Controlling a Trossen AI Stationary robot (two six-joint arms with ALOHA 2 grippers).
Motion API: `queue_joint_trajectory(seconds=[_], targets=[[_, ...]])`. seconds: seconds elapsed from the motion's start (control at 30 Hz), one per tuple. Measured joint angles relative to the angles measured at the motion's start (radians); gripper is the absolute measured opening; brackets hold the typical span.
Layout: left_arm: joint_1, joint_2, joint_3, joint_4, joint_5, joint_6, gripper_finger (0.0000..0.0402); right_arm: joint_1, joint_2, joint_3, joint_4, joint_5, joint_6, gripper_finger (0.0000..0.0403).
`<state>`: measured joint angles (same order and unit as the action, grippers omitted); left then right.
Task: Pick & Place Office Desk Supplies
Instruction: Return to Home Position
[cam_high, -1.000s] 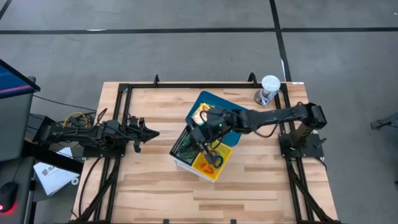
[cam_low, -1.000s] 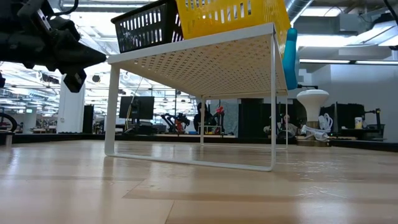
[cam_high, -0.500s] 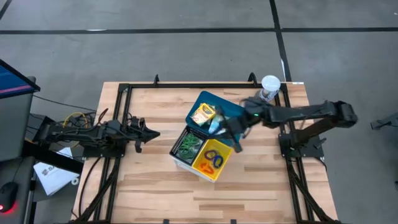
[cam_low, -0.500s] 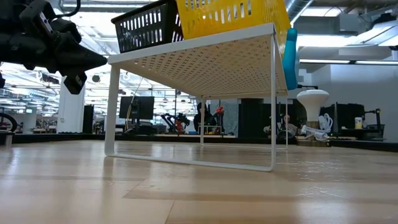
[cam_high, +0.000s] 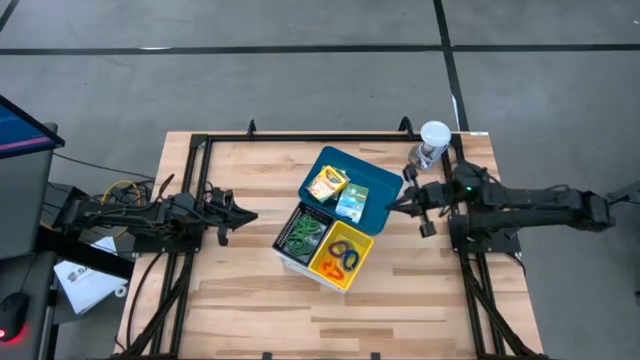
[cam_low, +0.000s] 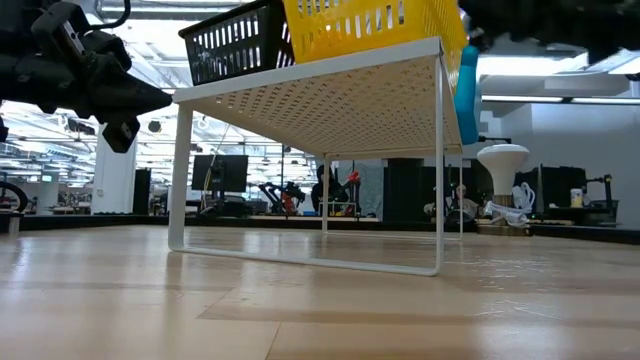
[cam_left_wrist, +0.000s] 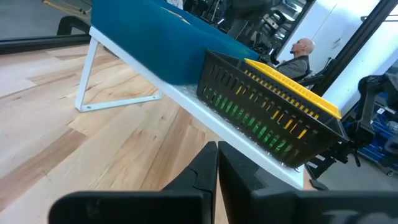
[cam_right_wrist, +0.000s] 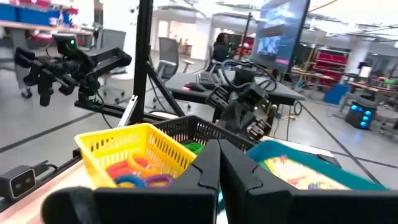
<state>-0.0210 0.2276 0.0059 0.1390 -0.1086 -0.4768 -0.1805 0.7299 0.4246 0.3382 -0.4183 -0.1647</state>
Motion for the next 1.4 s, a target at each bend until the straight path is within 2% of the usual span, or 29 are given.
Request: queue_joint_trajectory(seconds=[0.07,0.2,0.4,0.6,1.1,1.27,1.4], targets=[[0.000,0.000,0.000,0.000,0.000,0.000,0.0006,-0.015,-0.072,-0.051,-0.003,0.018,0.029,0.0000],[0.000,0.000,0.000,0.000,0.000,0.000,0.0007,-0.026,-0.192,-0.126,-0.039,0.121,0.067,0.0000],[0.000,0.000,0.000,0.000,-0.001,0.000,0.0006,-0.024,-0.310,-0.186,-0.119,0.158,0.069,0.0000],[0.000,0.000,0.000,0.000,-0.001,0.000,0.0008,0.004,-0.354,-0.232,-0.220,0.186,0.079,0.0000],[0.000,0.000,0.000,0.000,-0.004,0.000,0.0006,0.153,-0.512,-0.353,-0.273,0.365,0.116,0.0000],[0.000,0.000,0.000,0.000,-0.004,0.000,0.0008,0.175,-0.586,-0.416,-0.301,0.368,0.165,0.0000],[0.000,0.000,0.000,0.000,-0.004,0.000,0.0007,0.204,-0.607,-0.416,-0.323,0.402,0.178,0.0000]])
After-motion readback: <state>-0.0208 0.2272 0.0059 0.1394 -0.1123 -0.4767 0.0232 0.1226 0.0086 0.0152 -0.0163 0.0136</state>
